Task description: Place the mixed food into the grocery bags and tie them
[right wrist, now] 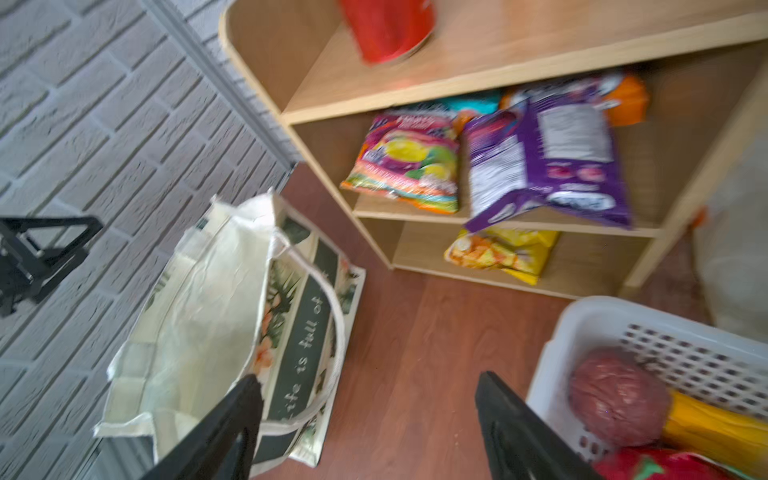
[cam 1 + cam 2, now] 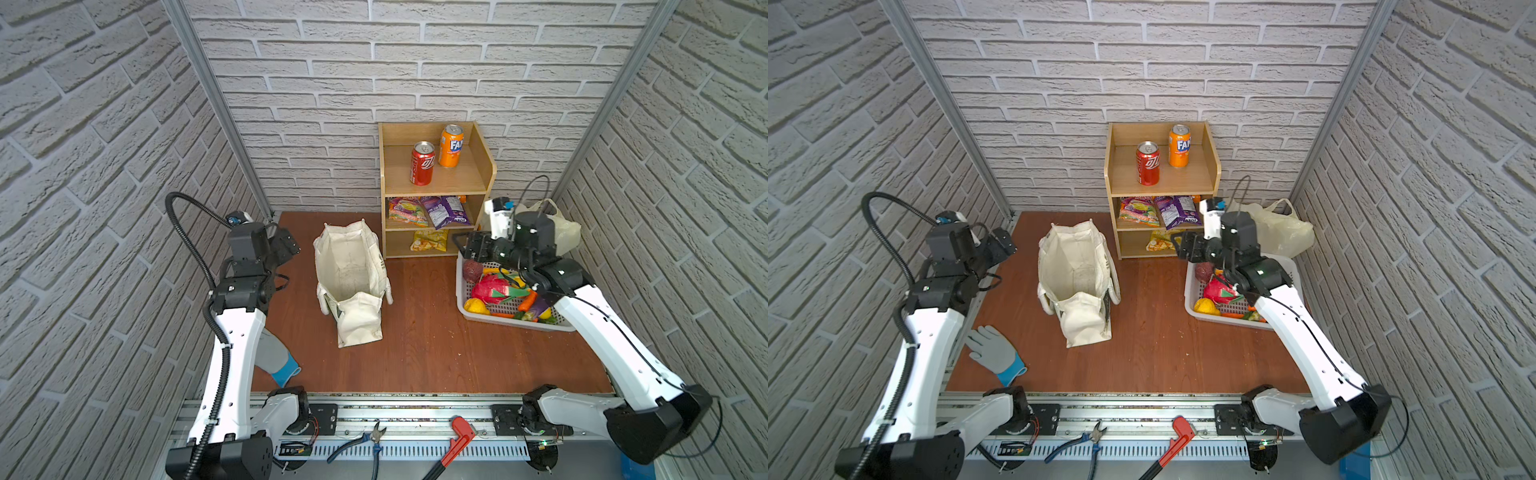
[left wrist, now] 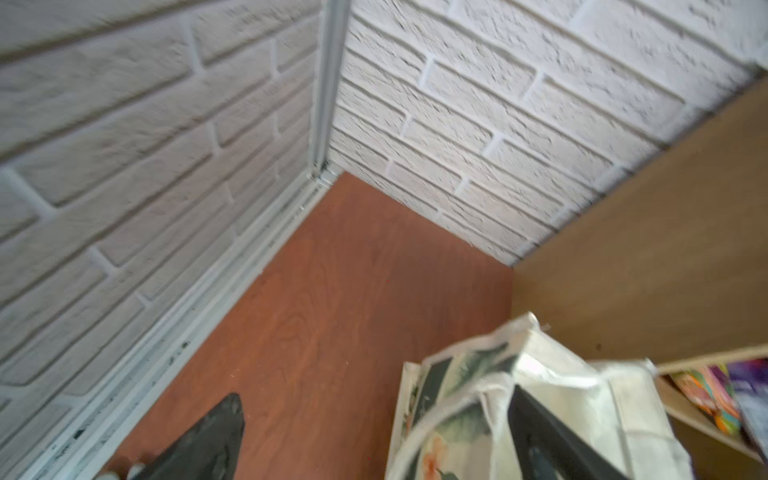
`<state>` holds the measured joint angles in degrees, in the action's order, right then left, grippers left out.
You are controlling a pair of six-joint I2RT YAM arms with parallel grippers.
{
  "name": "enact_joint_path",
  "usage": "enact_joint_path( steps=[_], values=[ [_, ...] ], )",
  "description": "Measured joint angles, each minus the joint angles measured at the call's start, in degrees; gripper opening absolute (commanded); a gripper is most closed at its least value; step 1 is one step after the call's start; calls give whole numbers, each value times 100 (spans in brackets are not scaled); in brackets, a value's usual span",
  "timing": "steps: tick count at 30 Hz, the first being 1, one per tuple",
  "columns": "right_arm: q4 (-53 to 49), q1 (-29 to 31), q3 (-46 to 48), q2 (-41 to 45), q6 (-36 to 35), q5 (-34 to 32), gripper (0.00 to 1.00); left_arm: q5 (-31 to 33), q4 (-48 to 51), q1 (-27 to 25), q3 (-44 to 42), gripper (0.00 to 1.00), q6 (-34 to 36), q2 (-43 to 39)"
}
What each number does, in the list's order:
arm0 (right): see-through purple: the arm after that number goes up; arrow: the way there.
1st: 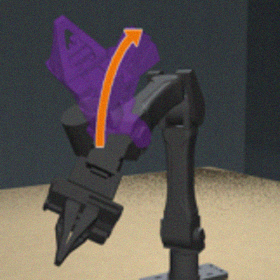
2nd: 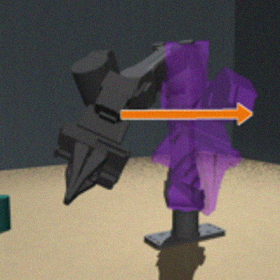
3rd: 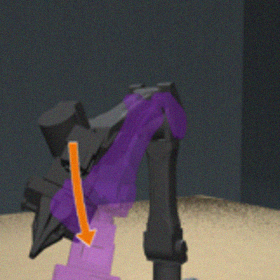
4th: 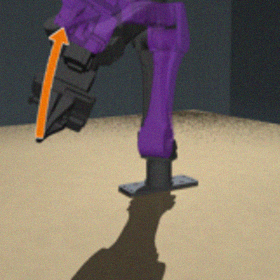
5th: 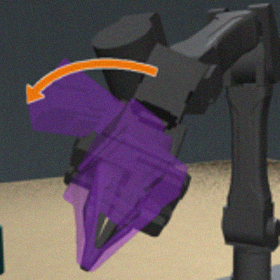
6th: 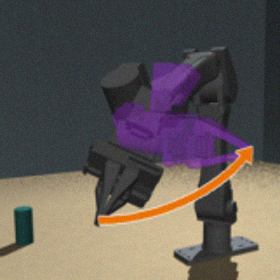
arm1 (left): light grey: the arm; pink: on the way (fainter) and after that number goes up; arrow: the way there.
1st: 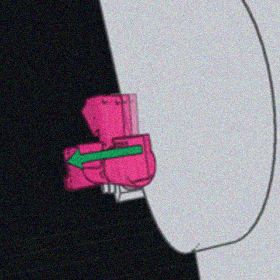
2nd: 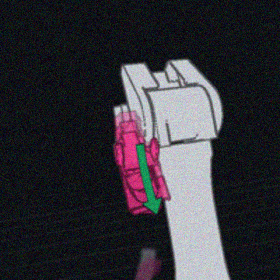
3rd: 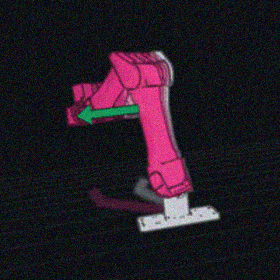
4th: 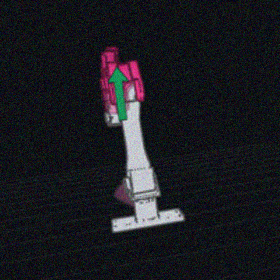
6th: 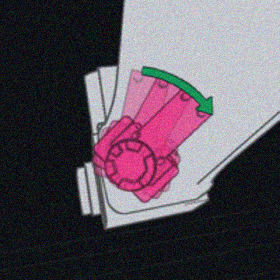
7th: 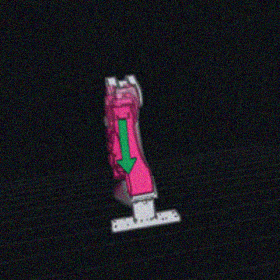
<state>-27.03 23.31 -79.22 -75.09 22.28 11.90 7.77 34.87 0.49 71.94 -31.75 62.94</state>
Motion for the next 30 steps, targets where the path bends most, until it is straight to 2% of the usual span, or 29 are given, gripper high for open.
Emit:
enact_joint_path(
  steps=[4,8,16,19,20,22,24,26,27,28,30],
  values=[
    [-317,675,-813,-931,-4,-37,81,-9,494,-678,234,98,90,411],
    [-570,1165,-1495,-1853,-24,-160,81,249,911,-1215,262,98,177,640],
    [-942,1727,-2371,-3073,-127,-317,81,592,1036,-1338,131,98,225,579],
    [-1025,1834,-2699,-3427,-160,-339,78,595,1025,-1338,68,97,260,584],
    [-1051,1849,-2837,-3550,-170,-358,75,588,1016,-1338,55,94,262,597],
    [-1078,1856,-3027,-3746,-181,-382,59,560,973,-1338,26,83,278,634],
    [-1167,1856,-3211,-3910,-216,-391,36,457,857,-1338,-59,65,310,660],
    [-1207,1853,-3270,-3978,-214,-382,19,328,761,-1338,-146,46,354,669],
    [-1261,1853,-3270,-3978,-214,-380,13,238,688,-1338,-199,34,356,669],
    [-1294,1853,-3270,-3976,-229,-372,8,168,651,-1338,-234,26,369,669],
    [-1329,1849,-3254,-3930,-247,-363,6,-17,579,-1338,-284,5,367,669]
  ],
)
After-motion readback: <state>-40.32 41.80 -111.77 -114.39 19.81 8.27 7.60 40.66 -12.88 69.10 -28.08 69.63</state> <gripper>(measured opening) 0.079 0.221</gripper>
